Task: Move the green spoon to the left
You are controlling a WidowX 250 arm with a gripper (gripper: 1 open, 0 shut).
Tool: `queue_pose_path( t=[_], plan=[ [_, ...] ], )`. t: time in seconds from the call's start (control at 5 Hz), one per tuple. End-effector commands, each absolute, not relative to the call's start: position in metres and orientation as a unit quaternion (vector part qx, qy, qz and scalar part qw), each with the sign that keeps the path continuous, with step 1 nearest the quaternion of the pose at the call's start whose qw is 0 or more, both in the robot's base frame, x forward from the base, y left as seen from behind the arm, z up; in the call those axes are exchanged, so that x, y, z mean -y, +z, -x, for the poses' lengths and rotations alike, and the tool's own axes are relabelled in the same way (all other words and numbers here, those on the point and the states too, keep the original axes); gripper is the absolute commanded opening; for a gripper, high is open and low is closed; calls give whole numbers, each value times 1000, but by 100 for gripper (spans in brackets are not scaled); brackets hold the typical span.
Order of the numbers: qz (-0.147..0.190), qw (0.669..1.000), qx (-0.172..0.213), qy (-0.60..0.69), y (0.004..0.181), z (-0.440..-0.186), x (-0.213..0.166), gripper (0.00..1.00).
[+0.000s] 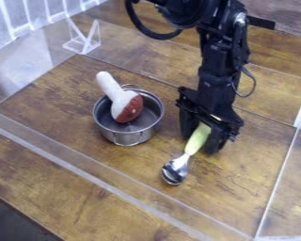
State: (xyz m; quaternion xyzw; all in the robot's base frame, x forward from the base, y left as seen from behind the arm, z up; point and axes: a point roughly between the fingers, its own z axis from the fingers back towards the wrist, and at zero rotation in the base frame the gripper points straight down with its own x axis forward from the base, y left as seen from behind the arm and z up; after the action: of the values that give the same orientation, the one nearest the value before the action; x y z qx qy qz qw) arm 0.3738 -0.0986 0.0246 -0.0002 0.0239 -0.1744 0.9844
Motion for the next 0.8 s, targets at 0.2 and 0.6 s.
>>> queue_pose_path(
  t=[0.2, 0.6],
  plan=[
    [0, 979, -1, -204, 40, -378, 102, 0],
    [-7, 980, 25, -197, 75, -365, 94, 0]
  ],
)
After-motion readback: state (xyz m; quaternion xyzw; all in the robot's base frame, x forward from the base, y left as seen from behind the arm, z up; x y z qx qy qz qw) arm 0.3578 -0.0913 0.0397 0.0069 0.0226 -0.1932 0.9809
